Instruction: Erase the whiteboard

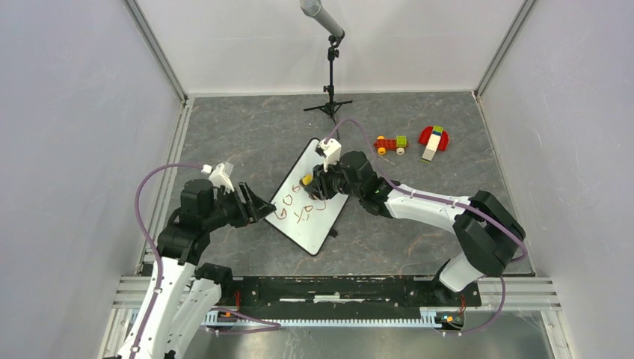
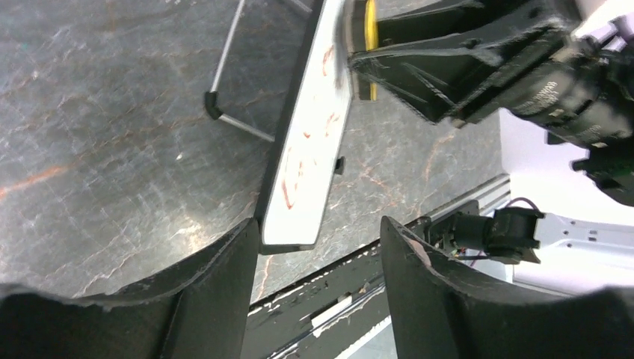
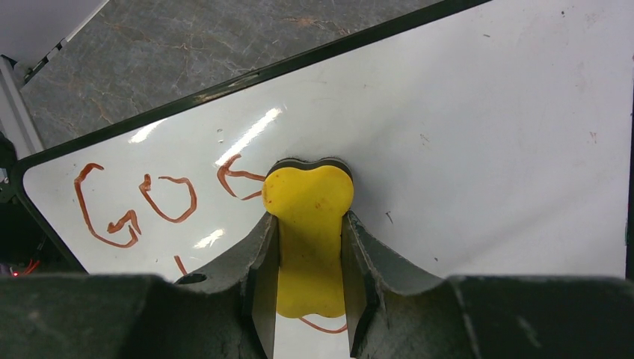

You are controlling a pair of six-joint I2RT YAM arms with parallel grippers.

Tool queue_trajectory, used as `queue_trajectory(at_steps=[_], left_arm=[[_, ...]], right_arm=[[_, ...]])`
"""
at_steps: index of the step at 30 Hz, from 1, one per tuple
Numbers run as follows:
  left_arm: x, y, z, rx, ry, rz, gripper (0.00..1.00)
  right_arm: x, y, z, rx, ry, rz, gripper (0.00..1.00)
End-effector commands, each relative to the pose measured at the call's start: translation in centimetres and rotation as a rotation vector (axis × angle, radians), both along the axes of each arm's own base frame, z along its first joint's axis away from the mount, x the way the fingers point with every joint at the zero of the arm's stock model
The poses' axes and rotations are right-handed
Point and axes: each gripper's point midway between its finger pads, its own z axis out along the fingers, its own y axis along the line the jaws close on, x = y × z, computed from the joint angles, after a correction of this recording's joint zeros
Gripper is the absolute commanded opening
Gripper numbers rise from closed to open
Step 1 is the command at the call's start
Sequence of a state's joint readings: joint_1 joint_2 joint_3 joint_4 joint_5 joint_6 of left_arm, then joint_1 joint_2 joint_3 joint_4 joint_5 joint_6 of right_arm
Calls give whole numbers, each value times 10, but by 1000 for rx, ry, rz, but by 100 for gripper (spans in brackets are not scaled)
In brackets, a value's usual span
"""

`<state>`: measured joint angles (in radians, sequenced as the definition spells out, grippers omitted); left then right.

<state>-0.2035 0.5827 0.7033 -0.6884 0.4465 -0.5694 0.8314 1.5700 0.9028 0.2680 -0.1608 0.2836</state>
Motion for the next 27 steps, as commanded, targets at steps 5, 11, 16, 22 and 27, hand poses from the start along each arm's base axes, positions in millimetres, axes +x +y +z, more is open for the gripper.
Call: queue_trajectory(at_steps=[5,11,16,22,27], left_arm=[[-10,12,-29,-1,128,122,81],[-9,0,-26,-64,108,73,61],[-4,-5,-23,-75,92,39,45],[1,-12,-25,-74,111,-14,36],[7,-13,-28,-77,79,-13,28]], right_arm=[[-9,4,20,66,-28,25,28],[-10,3,21,65,-28,28,28],[-7,4,27,62,-60,30,29],[18,-5,32,-52,-145,-38,29],[21,10,44,2,-158,-10,30]])
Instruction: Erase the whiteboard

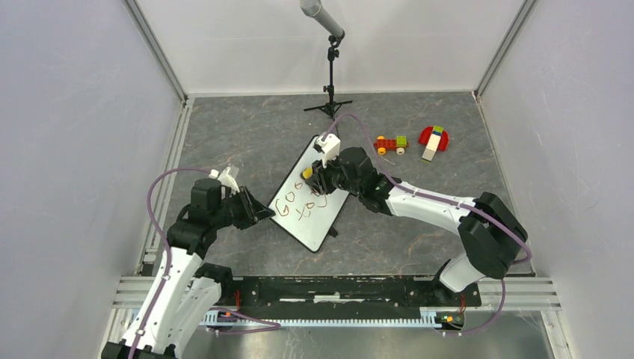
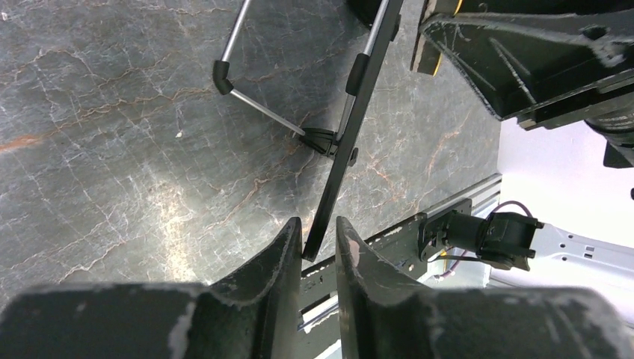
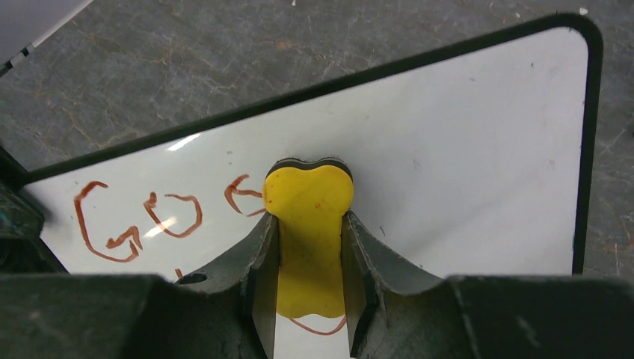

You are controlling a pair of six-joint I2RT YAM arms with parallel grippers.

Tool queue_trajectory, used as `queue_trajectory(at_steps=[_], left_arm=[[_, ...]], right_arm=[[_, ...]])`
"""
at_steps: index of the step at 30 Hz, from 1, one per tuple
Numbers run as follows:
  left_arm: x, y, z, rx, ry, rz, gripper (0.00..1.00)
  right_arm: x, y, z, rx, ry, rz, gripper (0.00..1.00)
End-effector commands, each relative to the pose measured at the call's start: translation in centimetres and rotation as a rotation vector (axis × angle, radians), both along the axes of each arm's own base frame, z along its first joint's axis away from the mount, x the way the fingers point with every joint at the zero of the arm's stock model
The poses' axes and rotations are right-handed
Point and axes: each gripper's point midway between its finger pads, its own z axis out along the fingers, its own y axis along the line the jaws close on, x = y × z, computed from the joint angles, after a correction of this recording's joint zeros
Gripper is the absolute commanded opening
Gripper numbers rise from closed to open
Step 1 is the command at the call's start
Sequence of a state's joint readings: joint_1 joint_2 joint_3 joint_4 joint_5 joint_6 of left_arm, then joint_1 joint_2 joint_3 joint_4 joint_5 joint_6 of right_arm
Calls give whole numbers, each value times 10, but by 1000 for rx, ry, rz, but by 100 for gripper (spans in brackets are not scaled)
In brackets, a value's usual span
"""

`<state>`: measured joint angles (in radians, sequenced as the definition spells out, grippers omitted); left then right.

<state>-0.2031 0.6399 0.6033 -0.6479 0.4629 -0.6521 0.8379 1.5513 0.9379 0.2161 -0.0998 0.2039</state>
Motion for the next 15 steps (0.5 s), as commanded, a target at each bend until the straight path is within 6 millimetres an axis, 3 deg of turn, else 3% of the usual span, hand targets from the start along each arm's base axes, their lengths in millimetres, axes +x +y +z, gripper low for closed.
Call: queue_trajectory(at_steps=[1,4,8,12,15], left_arm=[[10,-9,10,-45,-86,-37,26],[13,-12,6,-55,-82,-47,22],[16,-16,7,-70,-94,-68,17],[18,-17,7,-69,-96,-84,11],[18,-14,6,-55,-88,-67,12]], right_arm=[[10,19,33,64,-76,24,31],[9,30,30,70,-72,51,33],[7,37,16,30,-47,96,51],[5,29,20,27,-77,84,75],[6,25,27,22,-97,78,83]])
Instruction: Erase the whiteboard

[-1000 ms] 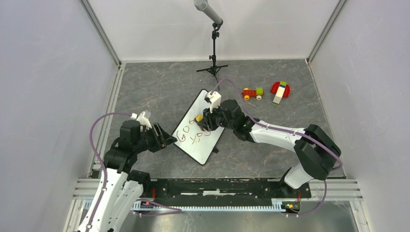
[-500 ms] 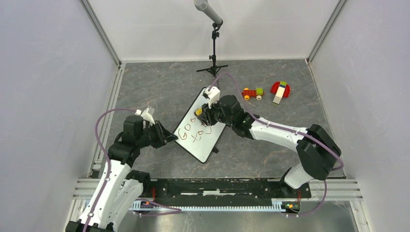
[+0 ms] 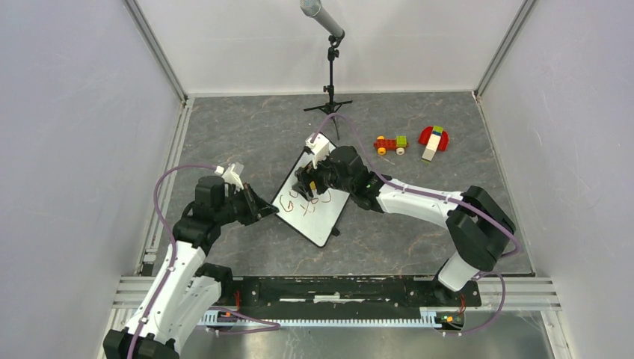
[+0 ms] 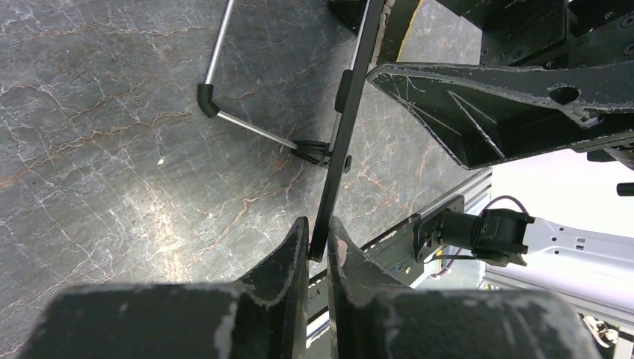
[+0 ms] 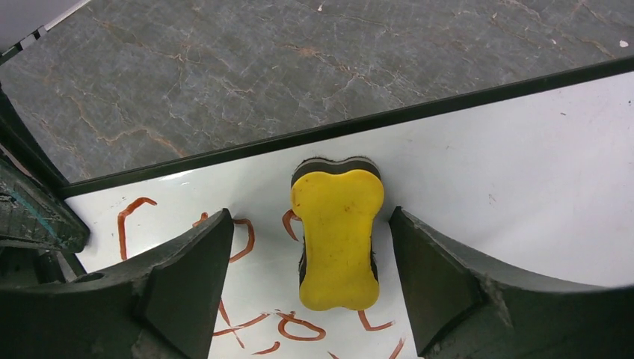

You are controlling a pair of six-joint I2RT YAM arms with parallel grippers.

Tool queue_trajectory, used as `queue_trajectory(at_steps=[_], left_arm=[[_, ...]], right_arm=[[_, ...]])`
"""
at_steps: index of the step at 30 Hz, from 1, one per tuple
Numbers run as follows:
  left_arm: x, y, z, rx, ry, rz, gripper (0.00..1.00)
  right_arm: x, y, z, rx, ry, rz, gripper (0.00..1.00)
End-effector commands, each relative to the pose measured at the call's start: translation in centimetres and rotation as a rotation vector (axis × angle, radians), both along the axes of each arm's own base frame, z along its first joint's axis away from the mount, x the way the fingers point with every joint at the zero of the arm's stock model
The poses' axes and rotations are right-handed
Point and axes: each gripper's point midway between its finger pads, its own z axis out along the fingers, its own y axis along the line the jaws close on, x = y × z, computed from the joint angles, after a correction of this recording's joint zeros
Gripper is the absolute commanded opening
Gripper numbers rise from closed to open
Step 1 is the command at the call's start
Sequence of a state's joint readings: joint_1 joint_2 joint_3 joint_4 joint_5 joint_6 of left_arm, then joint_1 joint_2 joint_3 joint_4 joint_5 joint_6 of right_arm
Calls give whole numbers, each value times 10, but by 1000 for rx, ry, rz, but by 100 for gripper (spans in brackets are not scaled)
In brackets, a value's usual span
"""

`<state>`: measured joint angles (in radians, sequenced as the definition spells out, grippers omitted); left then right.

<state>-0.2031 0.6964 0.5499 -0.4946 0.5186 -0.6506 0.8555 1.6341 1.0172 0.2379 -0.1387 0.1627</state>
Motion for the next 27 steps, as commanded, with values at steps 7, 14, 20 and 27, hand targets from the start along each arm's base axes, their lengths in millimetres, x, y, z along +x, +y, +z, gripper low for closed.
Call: queue_trajectory(at_steps=[7,14,20,27], left_arm=[[6,-2,13,-9,-64,-11,16],[8,0,9,-6,-69,8,21],[8,2,10,0,-77,23,25],[9,4,8,9,-69,31,26]], right_arm=[[7,2,21,7,-77,9,74],[2,5,26,46,-87,30,56],[7,6,26,27,-92,19,60],[9,4,31,31,-101,5,57]])
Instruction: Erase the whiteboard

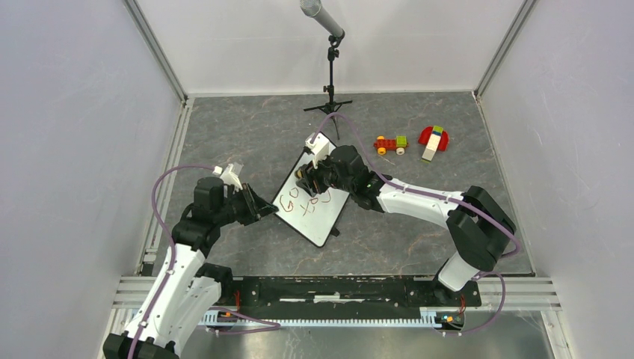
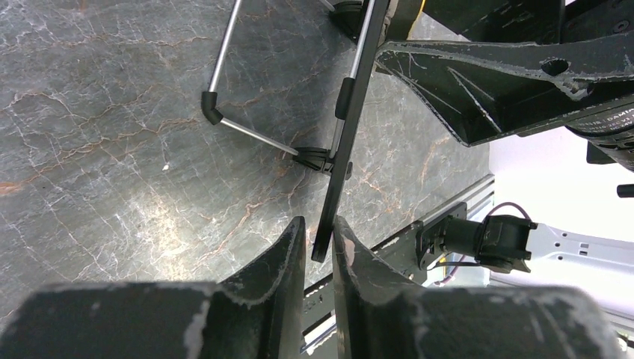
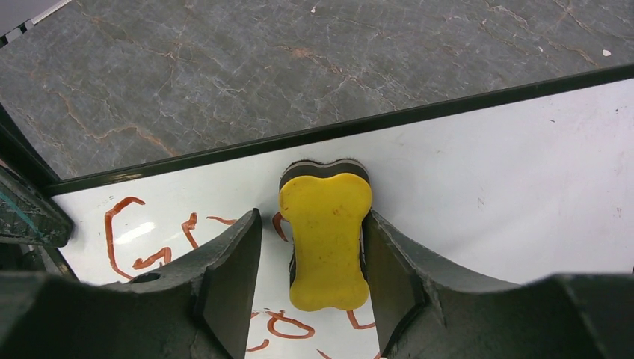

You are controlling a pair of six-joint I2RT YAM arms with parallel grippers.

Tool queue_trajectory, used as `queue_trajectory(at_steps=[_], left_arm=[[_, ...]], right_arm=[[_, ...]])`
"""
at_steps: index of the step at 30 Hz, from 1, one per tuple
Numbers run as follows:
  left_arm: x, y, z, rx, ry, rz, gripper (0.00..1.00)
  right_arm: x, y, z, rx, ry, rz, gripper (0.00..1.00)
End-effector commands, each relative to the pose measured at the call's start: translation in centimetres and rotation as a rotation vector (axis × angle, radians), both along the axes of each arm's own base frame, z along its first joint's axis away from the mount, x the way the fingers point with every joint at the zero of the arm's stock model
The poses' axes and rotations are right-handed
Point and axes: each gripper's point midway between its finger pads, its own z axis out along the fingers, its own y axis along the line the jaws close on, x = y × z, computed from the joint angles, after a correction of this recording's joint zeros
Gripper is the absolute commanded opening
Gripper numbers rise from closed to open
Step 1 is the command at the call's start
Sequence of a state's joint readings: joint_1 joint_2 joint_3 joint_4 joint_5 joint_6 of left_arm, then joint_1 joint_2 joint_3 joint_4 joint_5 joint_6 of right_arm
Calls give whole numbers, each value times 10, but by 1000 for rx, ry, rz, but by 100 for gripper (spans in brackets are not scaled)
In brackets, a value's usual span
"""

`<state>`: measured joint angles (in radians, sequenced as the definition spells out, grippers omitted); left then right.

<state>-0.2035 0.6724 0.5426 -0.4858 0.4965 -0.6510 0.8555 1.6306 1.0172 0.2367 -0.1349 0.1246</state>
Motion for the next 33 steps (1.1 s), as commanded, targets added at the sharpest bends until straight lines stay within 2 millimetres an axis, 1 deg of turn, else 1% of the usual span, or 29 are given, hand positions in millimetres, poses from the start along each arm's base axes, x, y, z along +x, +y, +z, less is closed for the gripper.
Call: queue_trajectory(at_steps=[1,7,9,13,14,19,22,25,26,28,31,33], left_arm=[[7,1,6,4,-42,13,26],[9,1,3,6,-31,11,28],[9,1,3,6,-34,12,29],[10,1,1,6,-32,16,29],[10,1,0,7,-32,18,28],[12,0,-1,4,-39,14,17],[13,-2,2,-4,-58,3,13],[12,-2,4,-4,-73,-5,9],[12,-2,5,-6,-81,-5,7],[13,-1,5,-3,-91,3,2],[13,0,8,-1,-109,9,2],[12,0,9,-4,-117,8,2]], right_arm=[[8,5,30,50,-70,-6,57],[9,5,33,55,-76,-12,53],[9,6,33,54,-75,-11,48],[10,7,31,59,-66,-14,34],[9,8,30,61,-61,-9,33],[0,15,23,60,-29,25,25],[-14,22,16,46,-25,58,25],[-37,34,5,2,-30,122,24],[-44,38,0,-17,-30,136,24],[-63,49,-9,-51,-27,189,24],[-84,60,-23,-85,-8,232,24],[-90,62,-26,-63,16,244,24]])
